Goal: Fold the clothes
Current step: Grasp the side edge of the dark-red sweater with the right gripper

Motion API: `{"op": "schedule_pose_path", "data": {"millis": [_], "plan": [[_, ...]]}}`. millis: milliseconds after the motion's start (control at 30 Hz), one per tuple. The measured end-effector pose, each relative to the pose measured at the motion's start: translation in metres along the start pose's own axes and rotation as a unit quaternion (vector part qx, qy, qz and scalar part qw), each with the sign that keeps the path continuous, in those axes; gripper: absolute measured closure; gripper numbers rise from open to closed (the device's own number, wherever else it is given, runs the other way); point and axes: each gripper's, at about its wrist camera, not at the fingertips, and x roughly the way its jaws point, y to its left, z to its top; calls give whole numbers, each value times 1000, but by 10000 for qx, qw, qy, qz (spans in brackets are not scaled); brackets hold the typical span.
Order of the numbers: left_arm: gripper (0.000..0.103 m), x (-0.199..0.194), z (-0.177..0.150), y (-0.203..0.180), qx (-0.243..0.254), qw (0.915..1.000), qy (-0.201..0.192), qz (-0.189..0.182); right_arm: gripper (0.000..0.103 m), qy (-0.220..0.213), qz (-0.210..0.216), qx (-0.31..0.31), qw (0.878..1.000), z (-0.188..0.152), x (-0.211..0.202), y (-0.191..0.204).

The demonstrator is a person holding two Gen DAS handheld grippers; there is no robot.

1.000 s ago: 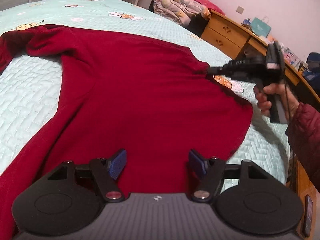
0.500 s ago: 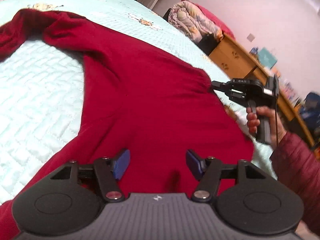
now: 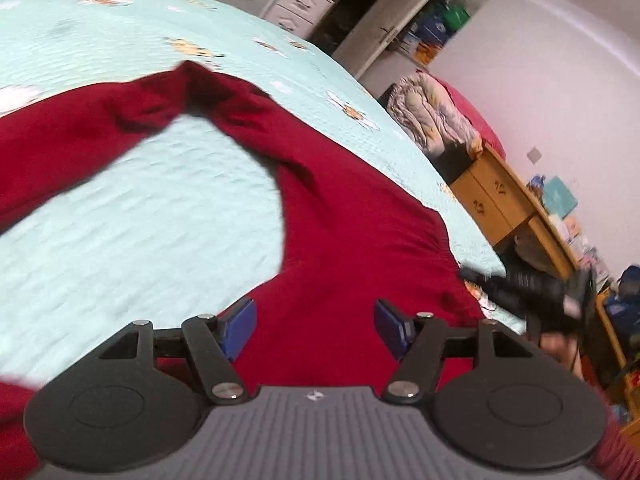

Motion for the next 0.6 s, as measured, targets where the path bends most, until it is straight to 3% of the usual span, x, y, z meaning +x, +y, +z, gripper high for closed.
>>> {"op": "schedule_pose_path", "data": {"millis": [133,233,367,433,600], "plan": [[34,-34,-15,5,210,9995,-62,242,90,159,126,-228,9995,-64,-37,38],[33,-30,-13,4,285,9994,6,195,90,234,161,-477,9985,-82,-53,59],[33,-3,-4,-14,654,9978,27,94,90,424,472,-707,9955,-54,-27,75],[34,17,-1,-23,947,9954,105,144,90,665,659,-672,9933,-29,13,72],[48,72,11,-7,1102,9903,510,681,90,1342,351,-980,9855,20,122,66]]}}
